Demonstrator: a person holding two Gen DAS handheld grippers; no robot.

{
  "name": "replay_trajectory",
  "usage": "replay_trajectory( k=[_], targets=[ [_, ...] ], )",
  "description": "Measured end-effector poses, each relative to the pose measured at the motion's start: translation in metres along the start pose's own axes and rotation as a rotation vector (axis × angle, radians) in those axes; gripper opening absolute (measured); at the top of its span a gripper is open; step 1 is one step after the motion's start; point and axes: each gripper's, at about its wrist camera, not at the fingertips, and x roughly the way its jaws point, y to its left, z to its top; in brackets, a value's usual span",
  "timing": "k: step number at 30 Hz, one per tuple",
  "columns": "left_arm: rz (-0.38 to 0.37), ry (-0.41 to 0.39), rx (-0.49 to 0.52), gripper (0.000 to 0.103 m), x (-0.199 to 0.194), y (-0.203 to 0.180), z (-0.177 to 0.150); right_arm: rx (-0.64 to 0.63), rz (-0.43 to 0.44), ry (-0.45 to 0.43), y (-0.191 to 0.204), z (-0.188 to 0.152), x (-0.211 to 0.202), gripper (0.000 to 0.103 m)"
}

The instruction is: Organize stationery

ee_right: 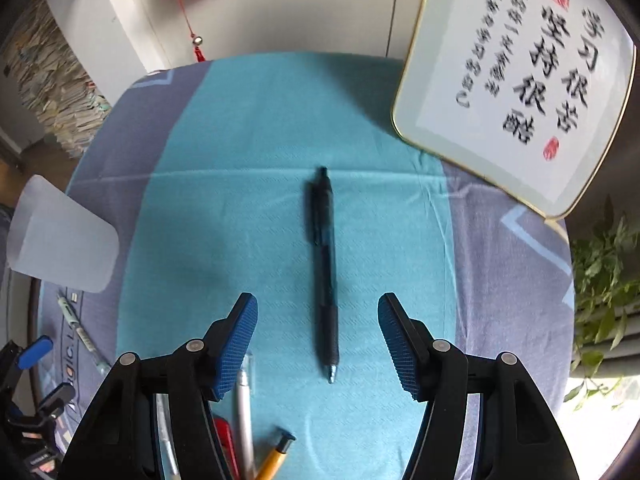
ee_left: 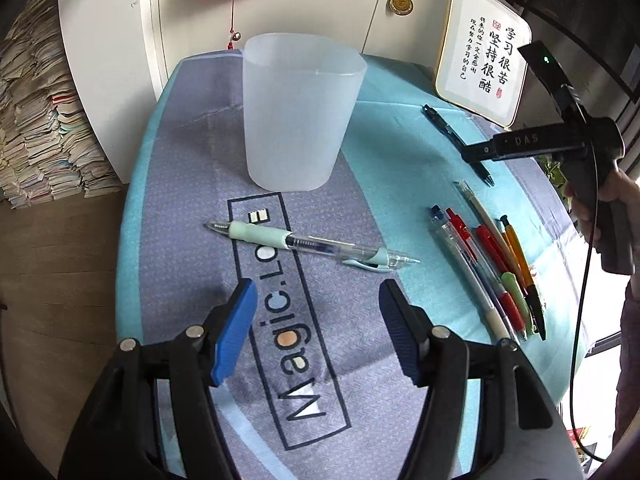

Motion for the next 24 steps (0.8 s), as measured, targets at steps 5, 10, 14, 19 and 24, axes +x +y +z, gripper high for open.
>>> replay_trajectory(
  k=[5,10,14,19,24],
  targets=[
    [0.026,0.013,0.029,0.062,0.008,-0.015,-0.002,-0.012,0.006,-0.038,-0.002,-0.017,0.006,0.056],
    [0.031,0.012,0.034,0.062,0.011,-0.019,0.000,-0.077,-0.065,-0.116,0.012,-0.031,-0.001,0.010],
    [0.042,-0.009,0.033,0.062,0.004,-0.014,0.000,-0.075,0.008,-0.128,0.009,-0.034,-0.011,0.010],
    [0.041,-0.042,-0.011,0.062,-0.006,0.000,0.000,-0.085,0.111,-0.179,0.018,-0.030,-0.059,0.010],
    [0.050,-0.059,-0.032,0.062,-0.015,0.009,-0.002,-0.092,0.212,-0.228,0.036,-0.010,-0.110,0.010]
  ],
)
